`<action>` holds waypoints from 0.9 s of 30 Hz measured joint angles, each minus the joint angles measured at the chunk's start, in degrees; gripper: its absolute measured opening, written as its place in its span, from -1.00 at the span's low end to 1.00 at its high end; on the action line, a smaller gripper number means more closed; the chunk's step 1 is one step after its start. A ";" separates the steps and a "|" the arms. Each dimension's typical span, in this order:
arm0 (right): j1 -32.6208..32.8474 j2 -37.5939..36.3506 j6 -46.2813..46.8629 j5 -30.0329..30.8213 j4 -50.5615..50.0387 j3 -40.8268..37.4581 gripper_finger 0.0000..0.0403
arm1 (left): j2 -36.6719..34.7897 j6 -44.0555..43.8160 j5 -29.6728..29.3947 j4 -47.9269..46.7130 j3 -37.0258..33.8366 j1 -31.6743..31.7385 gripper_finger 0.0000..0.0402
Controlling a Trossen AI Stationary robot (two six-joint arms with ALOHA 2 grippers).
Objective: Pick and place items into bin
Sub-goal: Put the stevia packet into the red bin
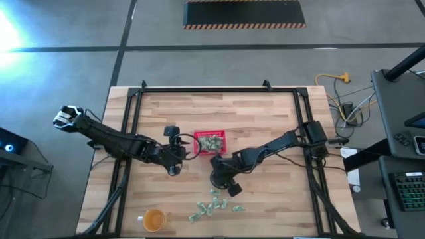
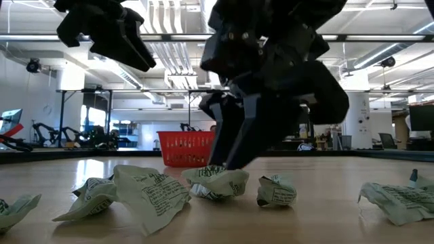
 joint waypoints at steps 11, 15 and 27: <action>-0.15 -0.05 0.52 6.26 -3.02 0.24 -0.32 | 0.02 0.00 -0.02 0.15 0.00 0.02 -0.20; -0.09 -0.07 0.52 7.24 -3.13 0.20 -0.41 | 0.02 0.00 -0.02 0.17 0.00 0.02 -0.20; -0.15 -0.21 0.25 7.86 -3.41 0.29 -0.95 | 0.02 0.00 0.00 0.17 0.00 0.07 -0.20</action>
